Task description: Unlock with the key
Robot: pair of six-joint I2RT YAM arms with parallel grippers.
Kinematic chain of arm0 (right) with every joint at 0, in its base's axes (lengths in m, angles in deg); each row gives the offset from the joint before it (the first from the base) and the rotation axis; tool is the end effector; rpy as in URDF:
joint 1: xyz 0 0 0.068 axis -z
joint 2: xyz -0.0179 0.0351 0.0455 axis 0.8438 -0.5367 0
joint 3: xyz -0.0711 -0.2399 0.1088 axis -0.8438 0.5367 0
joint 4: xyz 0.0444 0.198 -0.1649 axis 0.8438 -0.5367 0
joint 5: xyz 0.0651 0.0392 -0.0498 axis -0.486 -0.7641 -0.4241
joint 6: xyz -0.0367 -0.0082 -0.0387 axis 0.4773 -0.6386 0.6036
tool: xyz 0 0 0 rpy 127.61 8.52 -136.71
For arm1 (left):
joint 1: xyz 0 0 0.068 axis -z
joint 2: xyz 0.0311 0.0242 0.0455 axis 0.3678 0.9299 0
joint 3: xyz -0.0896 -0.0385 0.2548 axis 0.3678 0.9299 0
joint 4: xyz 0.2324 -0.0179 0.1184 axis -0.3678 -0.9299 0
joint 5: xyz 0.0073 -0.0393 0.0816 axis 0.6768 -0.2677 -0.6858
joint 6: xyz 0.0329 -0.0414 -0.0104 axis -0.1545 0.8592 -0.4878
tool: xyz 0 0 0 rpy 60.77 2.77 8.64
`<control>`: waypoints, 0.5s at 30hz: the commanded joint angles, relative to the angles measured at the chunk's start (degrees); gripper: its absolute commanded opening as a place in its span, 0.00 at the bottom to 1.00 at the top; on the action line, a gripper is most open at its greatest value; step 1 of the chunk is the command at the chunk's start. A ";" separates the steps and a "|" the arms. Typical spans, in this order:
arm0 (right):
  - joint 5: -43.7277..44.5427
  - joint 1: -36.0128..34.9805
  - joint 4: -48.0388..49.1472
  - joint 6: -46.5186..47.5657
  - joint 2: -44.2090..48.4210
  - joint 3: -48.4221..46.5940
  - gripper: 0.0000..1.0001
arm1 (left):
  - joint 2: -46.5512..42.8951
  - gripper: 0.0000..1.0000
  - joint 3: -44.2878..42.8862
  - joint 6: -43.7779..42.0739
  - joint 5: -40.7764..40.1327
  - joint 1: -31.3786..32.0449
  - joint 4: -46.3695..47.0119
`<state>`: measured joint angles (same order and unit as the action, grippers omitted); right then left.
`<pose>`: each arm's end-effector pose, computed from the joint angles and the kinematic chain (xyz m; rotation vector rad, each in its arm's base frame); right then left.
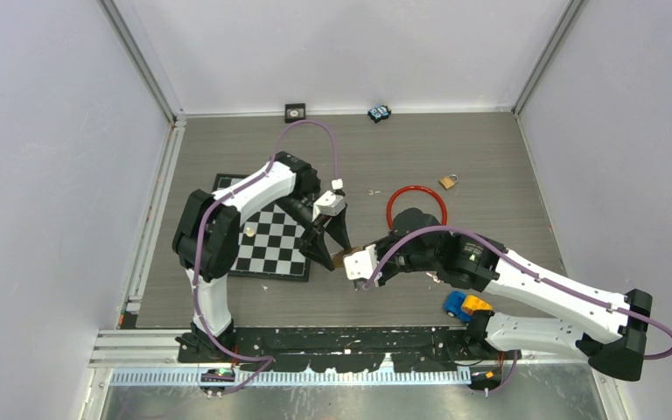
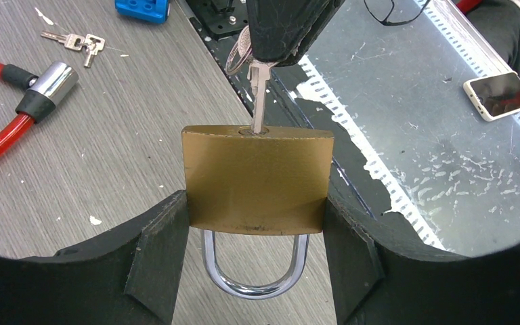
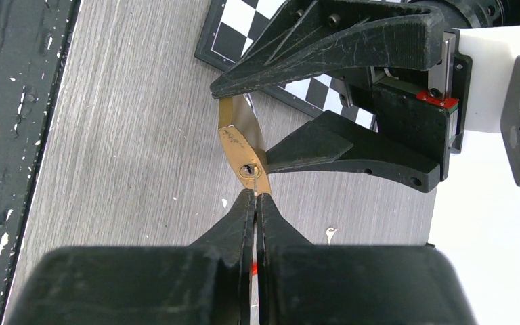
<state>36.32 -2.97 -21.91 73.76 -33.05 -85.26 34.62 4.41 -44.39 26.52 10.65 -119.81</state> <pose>0.0991 0.1904 0.3239 -1.8761 1.1029 0.3069 0.2559 -0.2016 0.2368 1.8215 1.3156 -1.6763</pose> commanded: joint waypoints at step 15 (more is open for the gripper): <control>-1.76 0.57 -1.00 0.05 0.70 -2.12 0.01 | -2.38 0.00 -1.40 0.77 5.12 0.10 -9.89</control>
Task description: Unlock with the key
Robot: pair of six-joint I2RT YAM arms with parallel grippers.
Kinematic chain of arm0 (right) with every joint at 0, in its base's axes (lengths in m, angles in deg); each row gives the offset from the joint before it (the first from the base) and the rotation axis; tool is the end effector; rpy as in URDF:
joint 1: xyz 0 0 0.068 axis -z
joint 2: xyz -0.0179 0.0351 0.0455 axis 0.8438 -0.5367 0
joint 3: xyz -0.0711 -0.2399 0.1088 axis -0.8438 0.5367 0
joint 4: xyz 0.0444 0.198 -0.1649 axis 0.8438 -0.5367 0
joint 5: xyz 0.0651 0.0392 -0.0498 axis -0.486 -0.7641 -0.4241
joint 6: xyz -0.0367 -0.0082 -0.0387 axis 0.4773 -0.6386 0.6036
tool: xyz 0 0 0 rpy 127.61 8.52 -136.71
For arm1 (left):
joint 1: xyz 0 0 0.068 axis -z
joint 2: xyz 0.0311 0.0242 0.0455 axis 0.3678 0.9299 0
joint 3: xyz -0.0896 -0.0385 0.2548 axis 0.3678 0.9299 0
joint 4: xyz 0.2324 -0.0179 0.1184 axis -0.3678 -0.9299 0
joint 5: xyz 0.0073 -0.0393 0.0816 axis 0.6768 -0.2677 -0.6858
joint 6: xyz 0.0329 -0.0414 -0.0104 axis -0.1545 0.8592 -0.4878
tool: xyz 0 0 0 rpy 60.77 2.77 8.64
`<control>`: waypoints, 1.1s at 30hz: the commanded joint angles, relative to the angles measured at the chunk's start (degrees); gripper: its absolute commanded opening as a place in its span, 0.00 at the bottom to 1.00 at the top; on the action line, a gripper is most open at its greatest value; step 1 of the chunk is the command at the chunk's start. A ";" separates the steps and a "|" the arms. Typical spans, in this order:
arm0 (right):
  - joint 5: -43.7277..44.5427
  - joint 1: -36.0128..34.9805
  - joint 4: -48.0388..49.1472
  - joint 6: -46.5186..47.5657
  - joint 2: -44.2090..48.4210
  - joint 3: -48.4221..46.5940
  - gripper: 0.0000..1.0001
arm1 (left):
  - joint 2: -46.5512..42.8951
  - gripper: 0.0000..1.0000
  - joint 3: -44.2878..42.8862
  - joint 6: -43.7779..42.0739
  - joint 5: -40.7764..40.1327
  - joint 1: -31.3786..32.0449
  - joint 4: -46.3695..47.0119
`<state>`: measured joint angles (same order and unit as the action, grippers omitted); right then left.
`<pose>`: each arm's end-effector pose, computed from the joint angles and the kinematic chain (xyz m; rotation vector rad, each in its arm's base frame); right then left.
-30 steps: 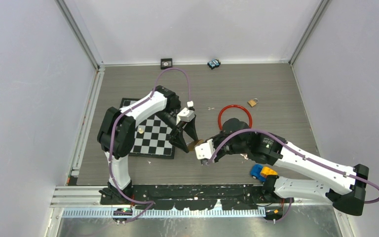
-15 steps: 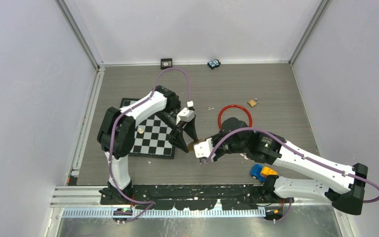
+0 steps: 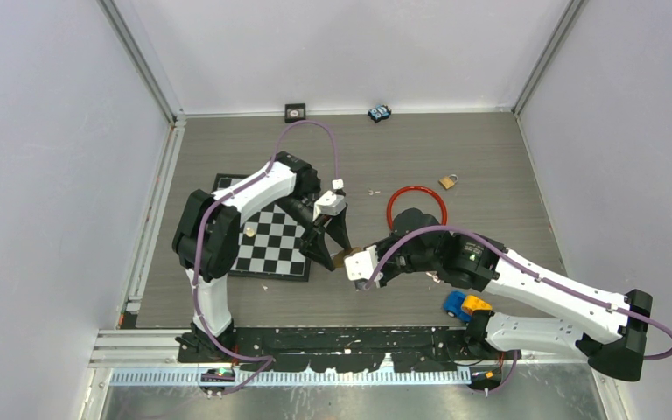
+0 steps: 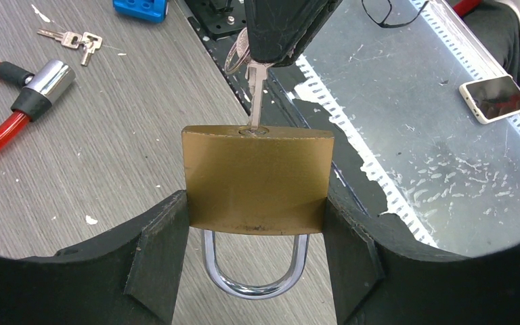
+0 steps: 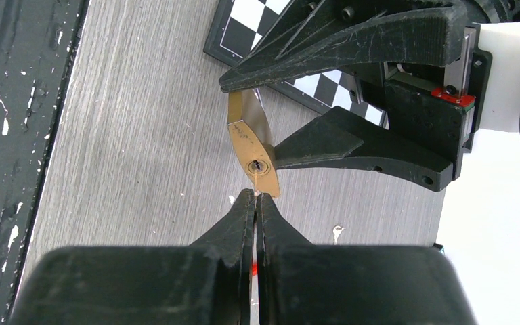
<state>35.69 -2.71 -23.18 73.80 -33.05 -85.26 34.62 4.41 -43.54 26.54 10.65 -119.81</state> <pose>0.0989 0.1889 0.3220 -1.8939 1.1148 0.3170 0.2559 -0.2016 0.2369 1.8157 1.3322 -1.6841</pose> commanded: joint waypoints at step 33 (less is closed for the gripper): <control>-1.90 0.31 0.88 -1.23 -0.88 -2.63 0.01 | -2.38 0.00 -1.41 0.11 5.01 0.12 -9.69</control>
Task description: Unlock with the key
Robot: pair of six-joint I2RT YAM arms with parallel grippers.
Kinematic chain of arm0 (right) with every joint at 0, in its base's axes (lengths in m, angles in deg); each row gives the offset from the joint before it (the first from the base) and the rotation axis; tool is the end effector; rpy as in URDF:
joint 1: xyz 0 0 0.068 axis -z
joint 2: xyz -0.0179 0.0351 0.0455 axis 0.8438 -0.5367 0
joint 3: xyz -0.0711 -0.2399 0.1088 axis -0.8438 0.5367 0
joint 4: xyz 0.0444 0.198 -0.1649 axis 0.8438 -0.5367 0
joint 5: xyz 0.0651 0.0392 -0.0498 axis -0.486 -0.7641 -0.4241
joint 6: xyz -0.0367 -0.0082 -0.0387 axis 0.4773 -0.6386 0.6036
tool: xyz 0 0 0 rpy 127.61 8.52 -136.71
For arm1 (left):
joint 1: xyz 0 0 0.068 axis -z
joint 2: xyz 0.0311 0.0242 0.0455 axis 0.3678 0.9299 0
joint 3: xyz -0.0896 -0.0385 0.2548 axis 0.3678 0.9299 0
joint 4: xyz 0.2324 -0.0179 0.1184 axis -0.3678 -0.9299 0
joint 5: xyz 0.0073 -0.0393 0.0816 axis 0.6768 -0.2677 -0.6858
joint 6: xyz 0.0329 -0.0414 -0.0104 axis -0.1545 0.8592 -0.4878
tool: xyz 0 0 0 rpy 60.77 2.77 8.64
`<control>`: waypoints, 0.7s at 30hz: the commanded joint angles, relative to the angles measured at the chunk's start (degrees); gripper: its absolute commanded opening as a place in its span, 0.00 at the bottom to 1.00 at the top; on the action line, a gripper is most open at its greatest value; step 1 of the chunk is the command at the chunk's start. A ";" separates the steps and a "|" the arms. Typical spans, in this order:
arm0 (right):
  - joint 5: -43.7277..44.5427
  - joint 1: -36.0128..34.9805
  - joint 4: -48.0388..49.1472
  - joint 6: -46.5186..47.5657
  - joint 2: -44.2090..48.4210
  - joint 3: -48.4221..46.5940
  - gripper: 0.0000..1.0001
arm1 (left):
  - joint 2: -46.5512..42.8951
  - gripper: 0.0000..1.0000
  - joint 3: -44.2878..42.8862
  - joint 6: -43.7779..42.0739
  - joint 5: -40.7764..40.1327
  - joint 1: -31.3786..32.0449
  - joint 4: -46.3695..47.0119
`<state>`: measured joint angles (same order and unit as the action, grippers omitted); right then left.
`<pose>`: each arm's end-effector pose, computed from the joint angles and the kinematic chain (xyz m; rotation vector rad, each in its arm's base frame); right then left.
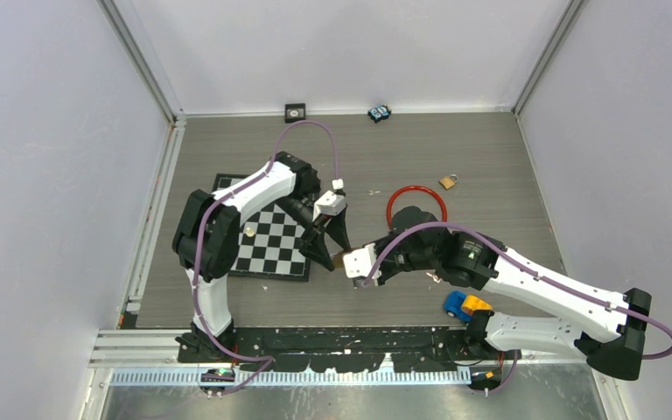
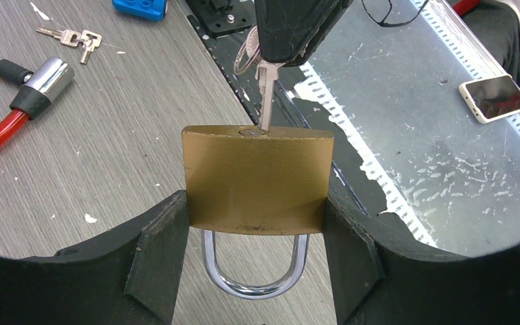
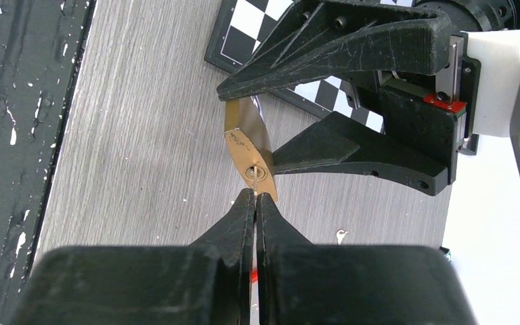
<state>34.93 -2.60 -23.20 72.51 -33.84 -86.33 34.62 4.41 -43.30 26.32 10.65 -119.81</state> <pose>0.1004 0.1915 0.3256 -1.8814 1.1289 0.3428 0.2558 -0.2016 0.2367 1.8184 1.3384 -1.6837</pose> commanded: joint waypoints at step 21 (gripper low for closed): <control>-0.02 0.37 1.12 0.75 0.65 -0.62 0.01 | -2.51 0.00 -1.31 -0.04 5.26 0.12 -9.69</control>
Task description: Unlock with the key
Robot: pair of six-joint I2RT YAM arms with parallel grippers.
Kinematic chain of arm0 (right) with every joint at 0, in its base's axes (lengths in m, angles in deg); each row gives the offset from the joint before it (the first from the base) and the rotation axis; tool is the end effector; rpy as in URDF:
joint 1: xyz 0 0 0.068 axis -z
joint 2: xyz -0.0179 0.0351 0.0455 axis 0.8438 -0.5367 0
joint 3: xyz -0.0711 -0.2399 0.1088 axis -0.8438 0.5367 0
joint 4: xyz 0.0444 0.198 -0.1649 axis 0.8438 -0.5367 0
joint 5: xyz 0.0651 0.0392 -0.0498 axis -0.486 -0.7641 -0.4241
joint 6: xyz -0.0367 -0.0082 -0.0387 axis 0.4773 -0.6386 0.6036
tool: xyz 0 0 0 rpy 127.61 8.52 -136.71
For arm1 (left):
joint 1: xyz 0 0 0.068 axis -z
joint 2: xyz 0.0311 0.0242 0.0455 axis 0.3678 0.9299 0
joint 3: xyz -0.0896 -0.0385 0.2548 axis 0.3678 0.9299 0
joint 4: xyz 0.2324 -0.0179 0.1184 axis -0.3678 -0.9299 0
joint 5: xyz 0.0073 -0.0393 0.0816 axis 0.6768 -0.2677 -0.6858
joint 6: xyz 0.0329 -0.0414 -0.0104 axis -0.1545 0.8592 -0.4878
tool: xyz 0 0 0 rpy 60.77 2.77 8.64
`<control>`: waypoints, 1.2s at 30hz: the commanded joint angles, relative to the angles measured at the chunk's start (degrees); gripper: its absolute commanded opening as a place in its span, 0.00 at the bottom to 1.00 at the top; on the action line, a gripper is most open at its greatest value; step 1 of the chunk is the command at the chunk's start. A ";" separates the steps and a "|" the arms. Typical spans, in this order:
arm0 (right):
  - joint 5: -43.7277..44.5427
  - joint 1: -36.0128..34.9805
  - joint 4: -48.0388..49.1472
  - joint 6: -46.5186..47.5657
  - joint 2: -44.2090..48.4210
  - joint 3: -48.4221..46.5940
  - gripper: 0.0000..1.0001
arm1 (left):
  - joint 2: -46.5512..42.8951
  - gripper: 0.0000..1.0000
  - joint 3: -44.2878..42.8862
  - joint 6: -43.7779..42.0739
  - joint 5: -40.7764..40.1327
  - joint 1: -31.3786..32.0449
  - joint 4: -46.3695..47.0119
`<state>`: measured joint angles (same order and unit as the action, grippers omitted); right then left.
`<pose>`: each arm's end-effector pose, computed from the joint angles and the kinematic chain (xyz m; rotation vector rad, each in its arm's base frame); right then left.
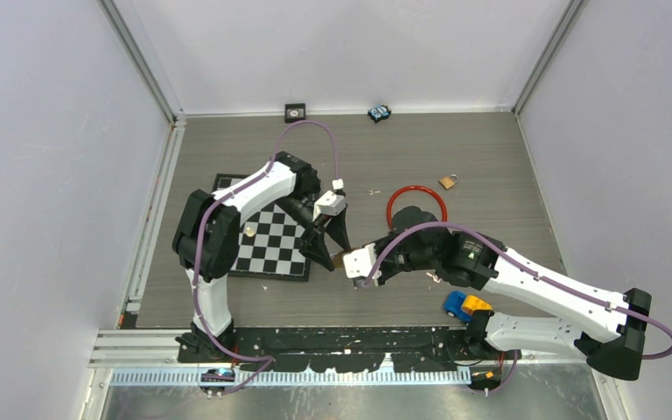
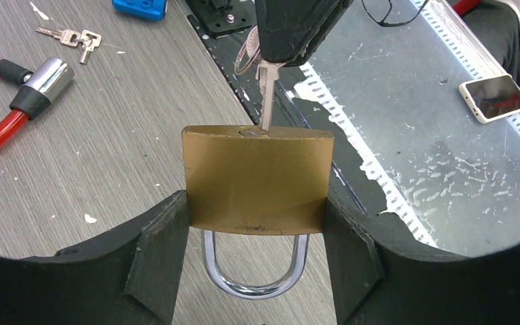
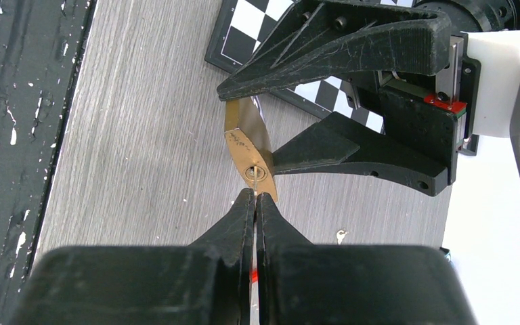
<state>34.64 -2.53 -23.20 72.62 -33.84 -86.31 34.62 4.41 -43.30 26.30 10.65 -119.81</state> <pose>0.1005 0.1915 0.3255 -1.8832 1.1258 0.3466 0.2558 -0.2016 0.2367 1.8188 1.3385 -1.6835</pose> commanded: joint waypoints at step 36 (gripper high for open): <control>-1.67 0.75 0.68 -0.20 0.26 -0.94 0.01 | -2.46 0.00 -1.28 -0.15 5.31 0.12 -9.62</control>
<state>33.92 -1.94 -24.01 72.69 -33.80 -86.31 34.62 4.41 -43.32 26.30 10.65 -119.81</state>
